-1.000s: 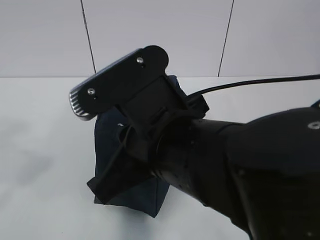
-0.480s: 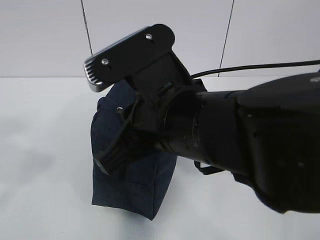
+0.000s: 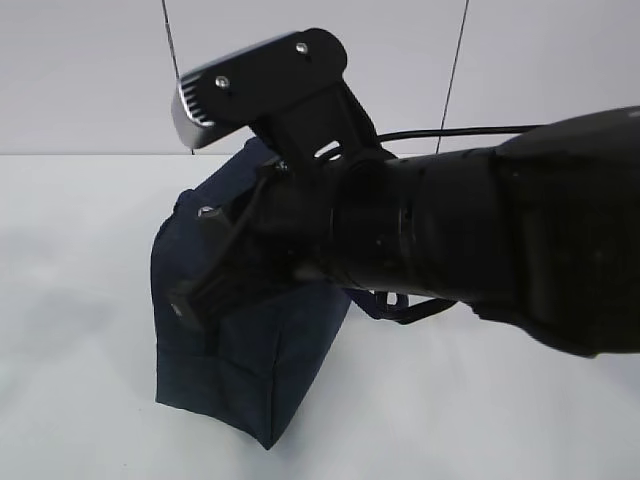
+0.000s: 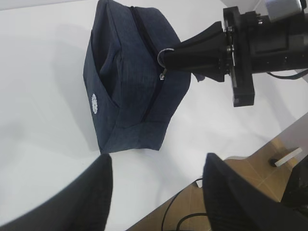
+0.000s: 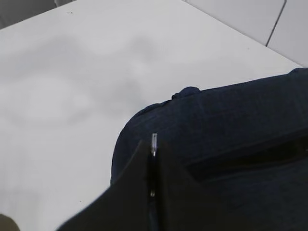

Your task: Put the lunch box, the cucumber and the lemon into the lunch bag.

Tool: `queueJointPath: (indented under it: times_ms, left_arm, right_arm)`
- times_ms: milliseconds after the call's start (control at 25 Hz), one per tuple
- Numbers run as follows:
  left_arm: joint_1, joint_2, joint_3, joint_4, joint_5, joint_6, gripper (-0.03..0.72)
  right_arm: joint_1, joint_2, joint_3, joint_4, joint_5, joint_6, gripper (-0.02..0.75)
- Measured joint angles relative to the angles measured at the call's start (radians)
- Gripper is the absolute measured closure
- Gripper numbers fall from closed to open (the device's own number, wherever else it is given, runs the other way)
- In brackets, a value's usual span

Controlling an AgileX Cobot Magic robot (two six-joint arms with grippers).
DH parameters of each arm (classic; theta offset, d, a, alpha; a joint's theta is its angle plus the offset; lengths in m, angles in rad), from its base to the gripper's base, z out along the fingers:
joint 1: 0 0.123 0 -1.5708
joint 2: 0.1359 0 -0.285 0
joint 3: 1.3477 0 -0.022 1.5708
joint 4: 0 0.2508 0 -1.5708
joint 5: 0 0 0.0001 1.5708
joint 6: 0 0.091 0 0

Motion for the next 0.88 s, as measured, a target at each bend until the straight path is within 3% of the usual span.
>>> queueJointPath:
  times_ms: [480, 880]
  left_arm:
    - [0.000, 0.000, 0.000, 0.000, -0.050, 0.000, 0.256]
    - [0.000, 0.000, 0.000, 0.005, -0.052, 0.000, 0.256]
  right_arm:
    - [-0.106, 0.013, 0.000, -0.037, 0.232, -0.066, 0.730]
    - [-0.110, 0.080, -0.006, -0.198, 0.446, -0.099, 0.730]
